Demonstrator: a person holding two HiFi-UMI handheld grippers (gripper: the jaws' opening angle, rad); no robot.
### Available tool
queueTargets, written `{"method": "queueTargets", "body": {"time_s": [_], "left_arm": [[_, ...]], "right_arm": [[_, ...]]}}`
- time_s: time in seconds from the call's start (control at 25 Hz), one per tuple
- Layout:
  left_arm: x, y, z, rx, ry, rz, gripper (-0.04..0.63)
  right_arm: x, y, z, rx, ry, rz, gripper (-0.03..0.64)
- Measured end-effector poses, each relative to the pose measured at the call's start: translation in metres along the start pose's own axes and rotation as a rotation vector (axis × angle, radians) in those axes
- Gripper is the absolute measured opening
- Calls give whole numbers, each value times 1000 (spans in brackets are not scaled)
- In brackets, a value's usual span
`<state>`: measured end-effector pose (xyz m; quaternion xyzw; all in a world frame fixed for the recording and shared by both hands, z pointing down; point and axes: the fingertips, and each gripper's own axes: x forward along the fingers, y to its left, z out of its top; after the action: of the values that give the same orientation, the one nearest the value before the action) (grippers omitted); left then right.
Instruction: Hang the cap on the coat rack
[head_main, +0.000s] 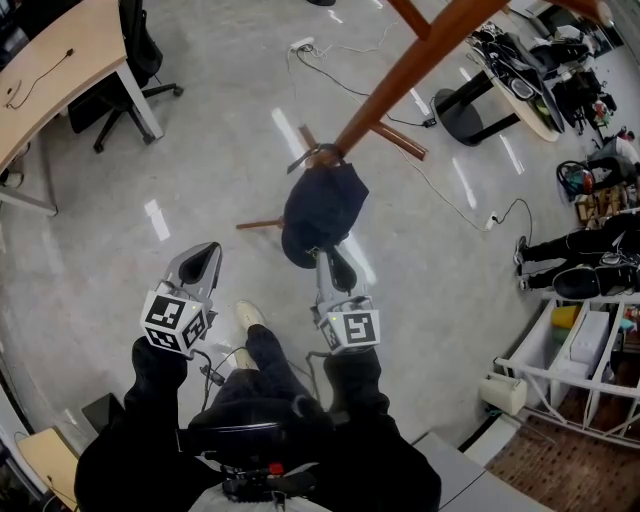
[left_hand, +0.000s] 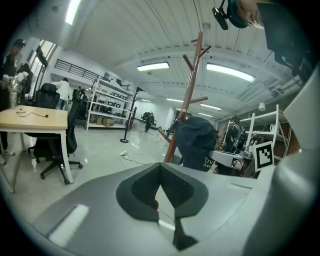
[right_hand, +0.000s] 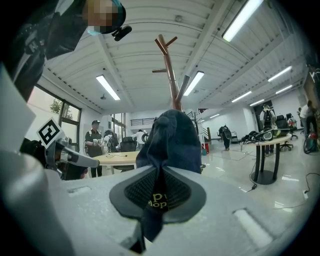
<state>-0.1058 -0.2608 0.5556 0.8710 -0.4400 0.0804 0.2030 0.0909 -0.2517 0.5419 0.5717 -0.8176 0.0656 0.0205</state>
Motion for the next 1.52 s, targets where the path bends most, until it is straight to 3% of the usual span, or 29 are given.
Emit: {"method": "queueTargets", "body": {"time_s": [1.52], "left_arm": [[26, 22, -30, -3, 89, -40, 3]], "right_arm": [[53, -25, -50, 23, 16, -58, 34]]}}
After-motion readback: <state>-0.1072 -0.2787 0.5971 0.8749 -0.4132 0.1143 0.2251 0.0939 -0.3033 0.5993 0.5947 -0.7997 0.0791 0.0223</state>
